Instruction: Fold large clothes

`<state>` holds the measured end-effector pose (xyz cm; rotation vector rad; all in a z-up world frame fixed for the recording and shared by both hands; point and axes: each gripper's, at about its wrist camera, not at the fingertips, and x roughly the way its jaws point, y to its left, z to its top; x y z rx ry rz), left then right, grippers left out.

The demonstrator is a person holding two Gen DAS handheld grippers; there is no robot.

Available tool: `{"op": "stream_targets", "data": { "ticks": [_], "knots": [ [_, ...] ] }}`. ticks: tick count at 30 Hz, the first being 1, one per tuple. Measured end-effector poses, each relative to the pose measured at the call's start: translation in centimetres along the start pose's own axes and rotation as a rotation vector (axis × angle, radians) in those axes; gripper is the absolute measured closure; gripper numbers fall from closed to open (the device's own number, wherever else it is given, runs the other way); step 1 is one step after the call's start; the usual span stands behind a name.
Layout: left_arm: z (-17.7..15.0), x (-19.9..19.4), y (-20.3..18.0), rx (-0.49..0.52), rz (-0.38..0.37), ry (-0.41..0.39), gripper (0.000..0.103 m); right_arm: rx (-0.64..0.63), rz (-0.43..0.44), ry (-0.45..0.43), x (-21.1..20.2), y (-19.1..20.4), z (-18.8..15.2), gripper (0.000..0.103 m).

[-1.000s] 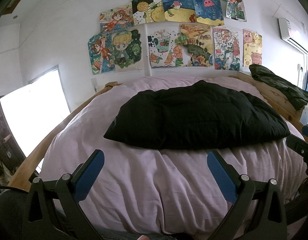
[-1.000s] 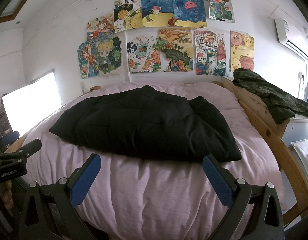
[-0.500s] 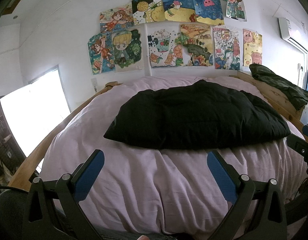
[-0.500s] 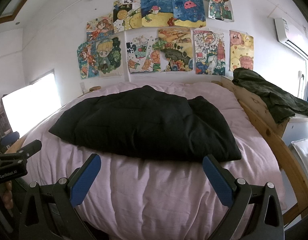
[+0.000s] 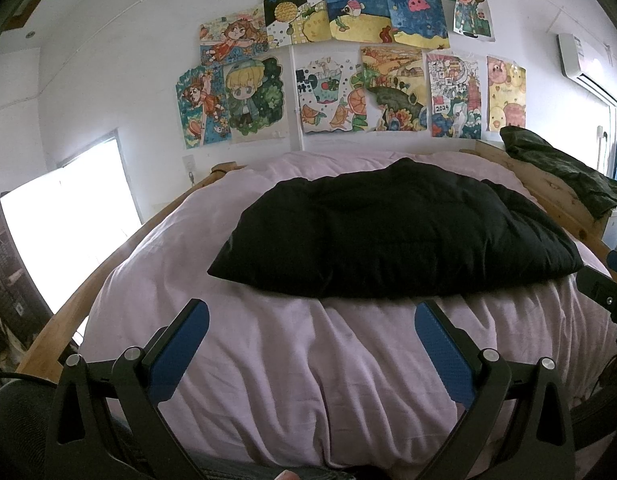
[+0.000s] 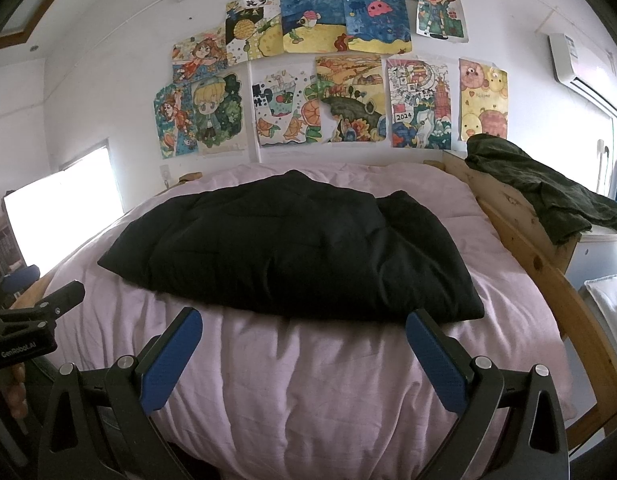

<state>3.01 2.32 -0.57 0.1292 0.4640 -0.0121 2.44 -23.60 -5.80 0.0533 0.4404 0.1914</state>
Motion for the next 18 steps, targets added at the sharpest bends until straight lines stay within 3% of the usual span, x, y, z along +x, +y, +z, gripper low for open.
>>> {"op": "stream_targets", "data": {
  "ticks": [18],
  "knots": [
    [0.06,0.02,0.16,0.002,-0.002,0.0,0.002,0.001,-0.001,0.0,0.0,0.05,0.01,0.0]
  ]
}}
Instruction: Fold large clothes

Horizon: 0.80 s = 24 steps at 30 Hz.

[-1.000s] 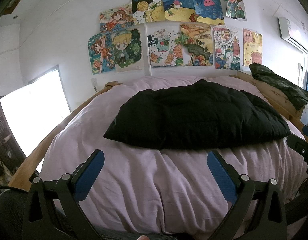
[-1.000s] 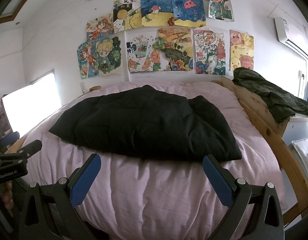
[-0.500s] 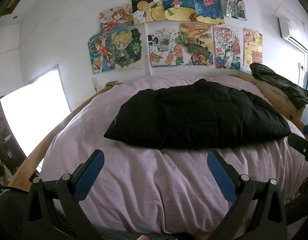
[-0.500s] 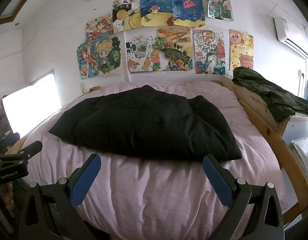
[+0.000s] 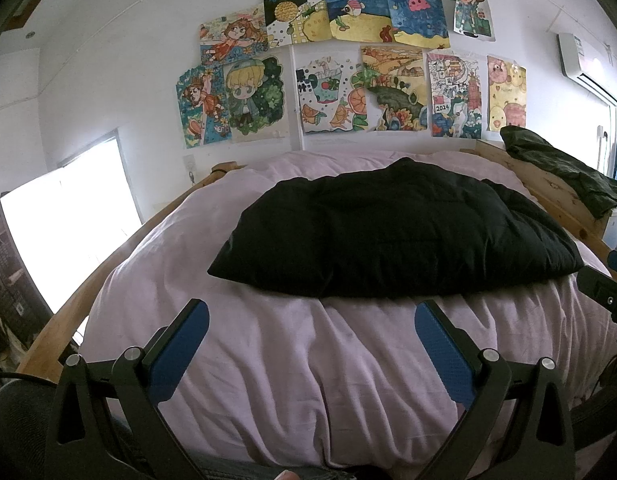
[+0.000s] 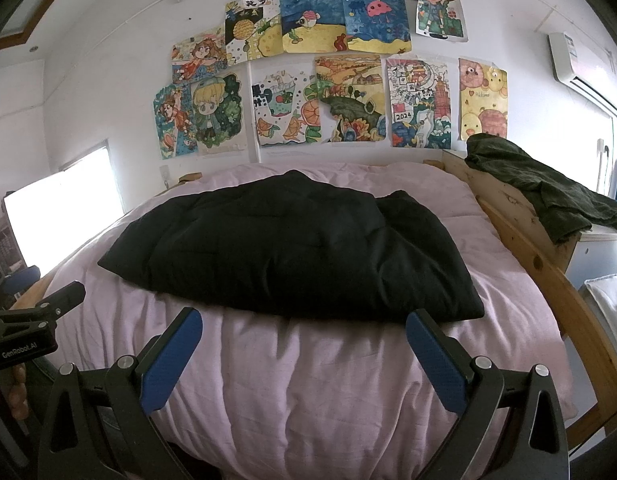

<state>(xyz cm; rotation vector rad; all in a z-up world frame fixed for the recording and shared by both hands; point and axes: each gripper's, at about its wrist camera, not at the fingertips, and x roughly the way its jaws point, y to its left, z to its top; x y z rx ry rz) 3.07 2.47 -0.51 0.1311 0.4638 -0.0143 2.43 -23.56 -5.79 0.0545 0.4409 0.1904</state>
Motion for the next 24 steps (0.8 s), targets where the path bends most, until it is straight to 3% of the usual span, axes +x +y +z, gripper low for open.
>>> {"op": "stream_targets", "data": {
  "ticks": [24],
  "knots": [
    [-0.35,-0.41,0.94,-0.013,0.011,-0.015,0.002,0.009,-0.002,-0.009,-0.13,-0.17,0.01,0.0]
  ]
}}
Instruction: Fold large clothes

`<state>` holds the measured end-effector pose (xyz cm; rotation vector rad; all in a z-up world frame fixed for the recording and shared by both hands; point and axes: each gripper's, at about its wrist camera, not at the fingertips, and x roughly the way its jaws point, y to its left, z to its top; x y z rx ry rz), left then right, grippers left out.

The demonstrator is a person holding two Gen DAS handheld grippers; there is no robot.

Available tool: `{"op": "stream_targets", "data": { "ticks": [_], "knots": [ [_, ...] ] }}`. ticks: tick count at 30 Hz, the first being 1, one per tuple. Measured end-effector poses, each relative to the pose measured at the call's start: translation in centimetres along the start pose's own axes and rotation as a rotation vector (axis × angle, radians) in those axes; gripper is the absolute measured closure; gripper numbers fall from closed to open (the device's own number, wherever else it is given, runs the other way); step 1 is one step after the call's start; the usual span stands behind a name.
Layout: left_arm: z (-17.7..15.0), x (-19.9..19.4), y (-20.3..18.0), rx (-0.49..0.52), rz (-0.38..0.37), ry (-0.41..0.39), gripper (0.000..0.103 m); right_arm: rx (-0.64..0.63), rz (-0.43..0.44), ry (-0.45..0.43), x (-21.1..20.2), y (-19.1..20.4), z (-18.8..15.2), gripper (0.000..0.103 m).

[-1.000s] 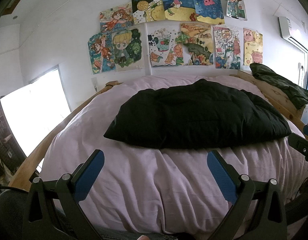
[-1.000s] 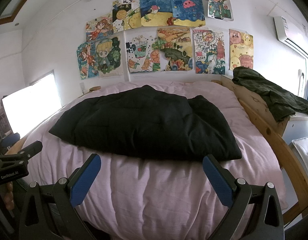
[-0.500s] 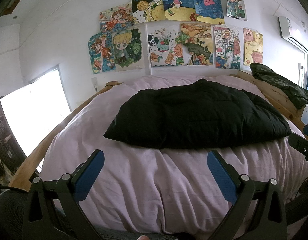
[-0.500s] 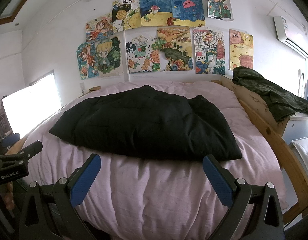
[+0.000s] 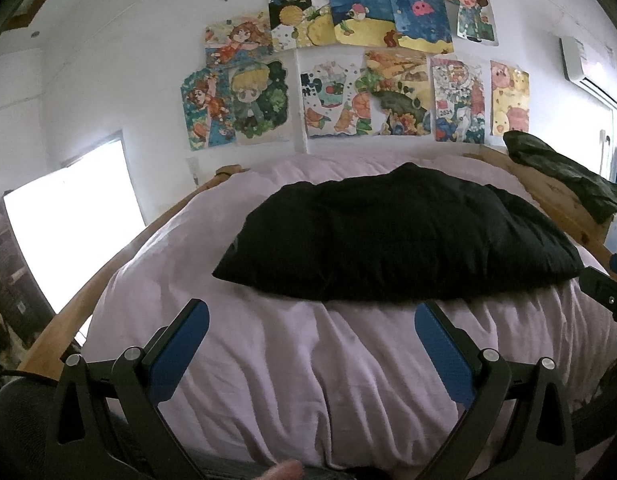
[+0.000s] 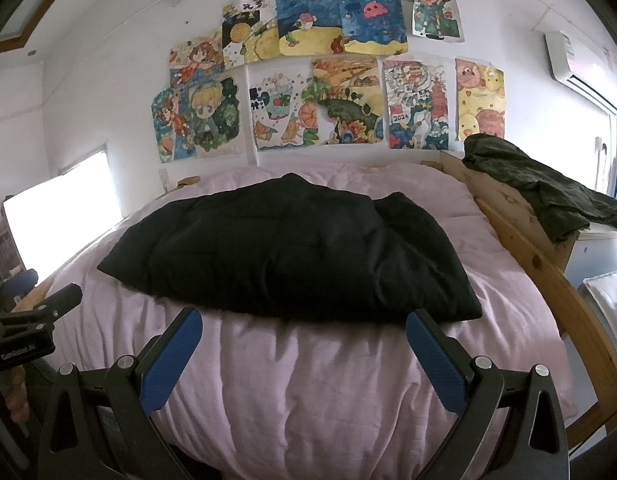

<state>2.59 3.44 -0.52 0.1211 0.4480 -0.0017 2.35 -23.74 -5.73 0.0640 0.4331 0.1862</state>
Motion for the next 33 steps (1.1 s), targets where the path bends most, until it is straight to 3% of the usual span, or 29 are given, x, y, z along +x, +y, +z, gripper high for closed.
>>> {"op": "stream_targets", "data": {
  "ticks": [33],
  "knots": [
    [-0.13,0.03,0.32,0.0,0.009,0.004,0.002,0.004,-0.004,0.001,0.06,0.47,0.0,0.0]
  ]
}}
